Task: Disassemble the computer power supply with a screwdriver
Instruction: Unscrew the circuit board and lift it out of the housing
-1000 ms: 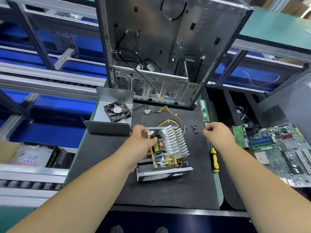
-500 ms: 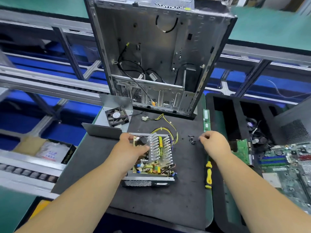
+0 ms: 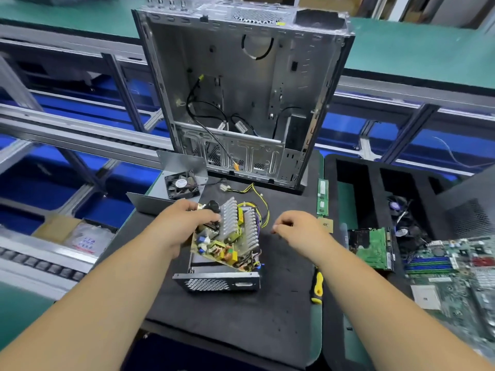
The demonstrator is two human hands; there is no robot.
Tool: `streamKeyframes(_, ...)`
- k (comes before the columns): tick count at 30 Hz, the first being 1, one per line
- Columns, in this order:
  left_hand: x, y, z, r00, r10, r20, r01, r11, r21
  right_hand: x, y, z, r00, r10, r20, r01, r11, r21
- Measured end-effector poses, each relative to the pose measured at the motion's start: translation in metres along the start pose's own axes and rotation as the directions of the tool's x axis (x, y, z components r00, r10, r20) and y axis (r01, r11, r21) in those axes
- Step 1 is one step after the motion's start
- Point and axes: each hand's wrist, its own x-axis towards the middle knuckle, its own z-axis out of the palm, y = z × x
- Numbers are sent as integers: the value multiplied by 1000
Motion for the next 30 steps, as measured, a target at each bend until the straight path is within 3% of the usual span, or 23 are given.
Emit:
streamKeyframes(6, -5, -5, 24, 998, 35, -60, -28, 993, 113, -17, -13, 5, 997, 64, 49, -68, 994, 89)
streamKeyframes(11, -2, 0, 31, 999, 38, -3, -36, 977, 208, -27, -46, 16, 954, 210, 212, -234, 967, 96)
streamKeyframes(15, 2, 0, 23, 995, 21, 97, -43, 972, 232, -24, -60, 23, 961, 234, 148, -243, 969, 44)
streamKeyframes(18, 6, 2, 9, 977, 56, 204, -85, 987, 135, -24, -58, 22, 958, 269, 102, -281, 949, 140)
streamKeyframes(19, 9, 3, 1, 969, 128, 213, -179, 954, 242, -25, -58, 21, 953, 289, 87, -301, 937, 176)
streamKeyframes(20, 13, 3, -7, 952, 232, 201, -299, 849, 435, -25, -57, 20, 949, 305, 74, -314, 926, 207)
streamKeyframes(21, 20, 2, -18, 915, 361, 181, -391, 680, 620, -24, -58, 20, 945, 320, 60, -325, 916, 233)
streamKeyframes(23, 33, 1, -28, 791, 574, 213, -488, 381, 785, -23, -53, 15, 938, 343, 50, -342, 894, 289)
streamKeyframes(25, 46, -1, -33, 744, 556, 370, -554, 205, 807, -21, -51, 13, 932, 361, 39, -352, 870, 345)
streamKeyframes(27, 56, -3, -32, 741, 463, 487, -606, 148, 781, -20, -52, 12, 930, 368, 15, -349, 868, 352)
streamKeyframes(30, 64, -6, -35, 698, 502, 511, -603, 27, 797, -18, -52, 10, 935, 353, -22, -329, 892, 310)
